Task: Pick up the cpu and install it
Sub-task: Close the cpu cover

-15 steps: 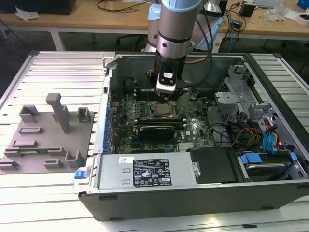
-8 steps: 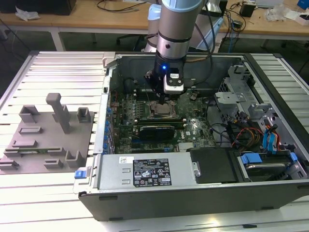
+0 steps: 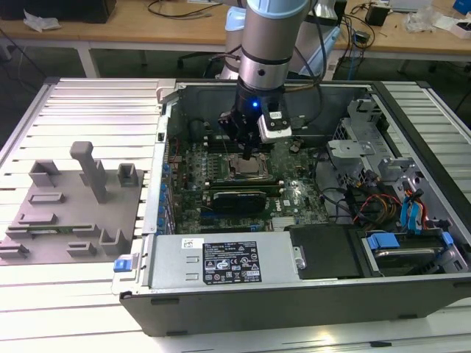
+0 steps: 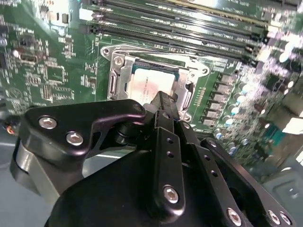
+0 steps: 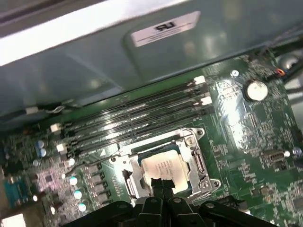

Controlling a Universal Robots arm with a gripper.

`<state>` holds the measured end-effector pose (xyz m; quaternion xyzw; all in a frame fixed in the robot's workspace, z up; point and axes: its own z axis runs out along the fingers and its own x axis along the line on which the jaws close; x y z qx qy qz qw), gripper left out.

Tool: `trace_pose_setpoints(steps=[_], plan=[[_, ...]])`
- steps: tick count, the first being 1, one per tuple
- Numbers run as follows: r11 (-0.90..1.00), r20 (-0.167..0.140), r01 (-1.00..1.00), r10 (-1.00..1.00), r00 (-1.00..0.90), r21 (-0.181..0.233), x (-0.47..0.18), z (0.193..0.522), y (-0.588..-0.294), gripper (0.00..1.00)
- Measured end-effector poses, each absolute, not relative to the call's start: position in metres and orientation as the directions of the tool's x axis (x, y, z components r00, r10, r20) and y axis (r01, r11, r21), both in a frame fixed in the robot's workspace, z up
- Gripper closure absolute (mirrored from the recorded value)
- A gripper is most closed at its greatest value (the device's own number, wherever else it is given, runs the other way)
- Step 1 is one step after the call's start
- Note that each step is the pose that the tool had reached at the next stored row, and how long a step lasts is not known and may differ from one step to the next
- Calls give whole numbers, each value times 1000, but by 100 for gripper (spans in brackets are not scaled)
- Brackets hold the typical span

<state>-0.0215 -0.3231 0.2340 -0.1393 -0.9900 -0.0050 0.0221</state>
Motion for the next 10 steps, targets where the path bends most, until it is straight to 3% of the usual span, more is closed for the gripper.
trace_pose_setpoints(steps=[10], plan=[[998, 33, -55, -55, -998, -2, -24, 229, -323, 89]])
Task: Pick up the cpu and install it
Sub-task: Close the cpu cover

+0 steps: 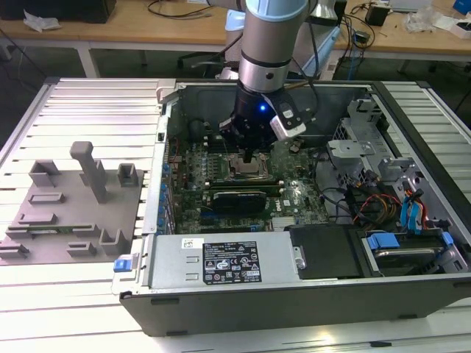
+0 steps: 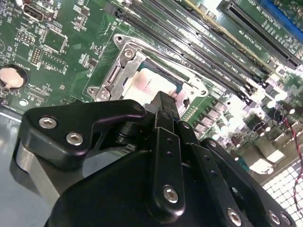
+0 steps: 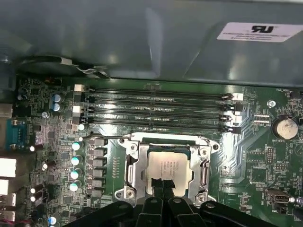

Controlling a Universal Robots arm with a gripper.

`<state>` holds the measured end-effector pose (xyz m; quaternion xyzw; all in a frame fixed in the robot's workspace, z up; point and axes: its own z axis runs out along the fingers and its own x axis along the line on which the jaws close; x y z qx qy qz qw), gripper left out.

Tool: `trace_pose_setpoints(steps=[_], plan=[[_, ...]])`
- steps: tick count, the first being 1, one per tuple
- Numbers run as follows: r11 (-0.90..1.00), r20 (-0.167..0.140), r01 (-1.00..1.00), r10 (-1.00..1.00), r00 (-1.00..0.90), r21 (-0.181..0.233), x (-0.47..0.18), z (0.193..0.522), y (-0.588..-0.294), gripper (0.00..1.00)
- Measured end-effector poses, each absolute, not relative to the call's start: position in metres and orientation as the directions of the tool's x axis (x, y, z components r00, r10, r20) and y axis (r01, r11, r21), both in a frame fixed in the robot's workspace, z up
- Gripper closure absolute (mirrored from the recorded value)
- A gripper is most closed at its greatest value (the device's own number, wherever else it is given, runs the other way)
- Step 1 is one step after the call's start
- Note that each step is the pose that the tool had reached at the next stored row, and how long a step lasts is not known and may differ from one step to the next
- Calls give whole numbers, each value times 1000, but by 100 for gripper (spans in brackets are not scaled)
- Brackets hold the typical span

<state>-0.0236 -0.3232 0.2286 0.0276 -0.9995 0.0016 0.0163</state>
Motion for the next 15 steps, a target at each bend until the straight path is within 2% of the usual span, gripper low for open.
trace_pose_setpoints(steps=[5, 15], plan=[[998, 0, -55, -55, -998, -5, -37, 227, -323, 89], [998, -4, -55, -55, -998, -6, -49, 214, -324, 89]])
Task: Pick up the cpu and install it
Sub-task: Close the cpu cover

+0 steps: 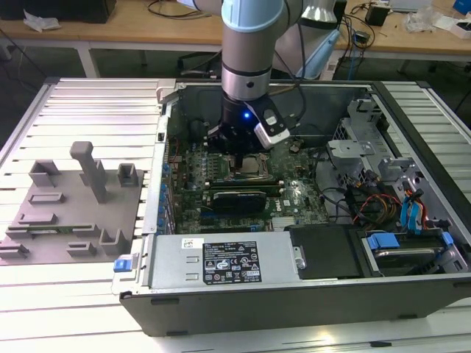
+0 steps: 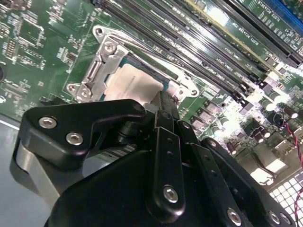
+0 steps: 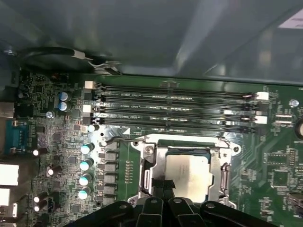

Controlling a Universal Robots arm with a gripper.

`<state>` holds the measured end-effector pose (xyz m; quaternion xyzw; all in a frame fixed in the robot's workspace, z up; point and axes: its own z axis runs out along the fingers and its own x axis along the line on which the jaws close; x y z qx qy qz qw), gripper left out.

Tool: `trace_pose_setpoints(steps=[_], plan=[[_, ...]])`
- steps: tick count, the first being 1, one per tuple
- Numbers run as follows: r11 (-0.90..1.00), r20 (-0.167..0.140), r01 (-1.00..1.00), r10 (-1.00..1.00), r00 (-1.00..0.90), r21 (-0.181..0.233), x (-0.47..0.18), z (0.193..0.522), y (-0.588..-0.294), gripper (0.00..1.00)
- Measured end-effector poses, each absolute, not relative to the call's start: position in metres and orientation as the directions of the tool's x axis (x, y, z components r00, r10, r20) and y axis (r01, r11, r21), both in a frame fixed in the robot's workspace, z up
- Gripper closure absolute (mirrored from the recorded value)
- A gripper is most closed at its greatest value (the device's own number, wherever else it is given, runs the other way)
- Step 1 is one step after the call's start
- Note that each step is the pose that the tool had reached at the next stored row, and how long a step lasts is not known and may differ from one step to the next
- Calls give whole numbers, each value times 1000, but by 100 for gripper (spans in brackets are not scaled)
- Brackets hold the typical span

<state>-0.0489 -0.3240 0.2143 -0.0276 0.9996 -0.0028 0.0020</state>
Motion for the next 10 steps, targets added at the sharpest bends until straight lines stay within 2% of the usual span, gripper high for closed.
trace_pose_setpoints(steps=[10], plan=[[998, -4, -55, -55, -998, -6, -57, 206, -324, 89]])
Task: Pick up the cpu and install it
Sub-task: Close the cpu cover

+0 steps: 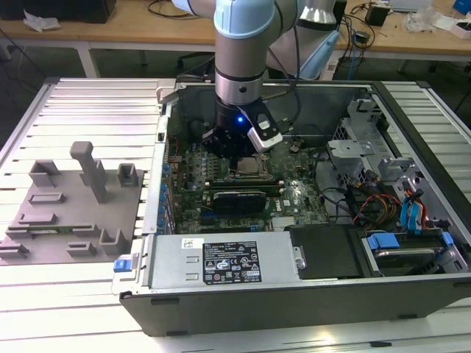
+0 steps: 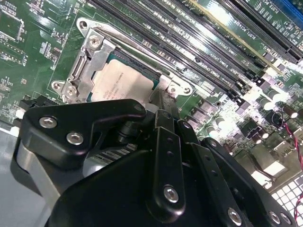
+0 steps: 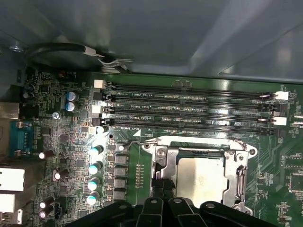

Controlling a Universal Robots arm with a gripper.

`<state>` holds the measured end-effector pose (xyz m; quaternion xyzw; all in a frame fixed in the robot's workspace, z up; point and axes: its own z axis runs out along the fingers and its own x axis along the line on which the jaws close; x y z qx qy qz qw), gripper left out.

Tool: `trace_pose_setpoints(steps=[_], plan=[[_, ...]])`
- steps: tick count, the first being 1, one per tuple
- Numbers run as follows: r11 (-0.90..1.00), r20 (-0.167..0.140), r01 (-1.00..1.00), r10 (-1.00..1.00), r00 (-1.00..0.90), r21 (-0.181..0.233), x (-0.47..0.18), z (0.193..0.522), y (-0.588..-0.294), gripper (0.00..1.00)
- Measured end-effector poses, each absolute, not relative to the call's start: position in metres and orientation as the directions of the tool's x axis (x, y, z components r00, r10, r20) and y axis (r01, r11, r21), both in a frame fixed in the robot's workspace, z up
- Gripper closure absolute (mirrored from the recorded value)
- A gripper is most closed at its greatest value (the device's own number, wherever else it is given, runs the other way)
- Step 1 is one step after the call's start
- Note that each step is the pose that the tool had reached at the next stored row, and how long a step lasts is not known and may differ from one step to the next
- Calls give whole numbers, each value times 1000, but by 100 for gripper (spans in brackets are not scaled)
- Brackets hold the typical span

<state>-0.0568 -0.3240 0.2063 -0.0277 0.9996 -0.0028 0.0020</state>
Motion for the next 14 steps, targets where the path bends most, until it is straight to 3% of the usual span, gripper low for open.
trace_pose_setpoints(steps=[14], plan=[[998, -4, -55, -55, -998, -6, -57, 204, -324, 89]])
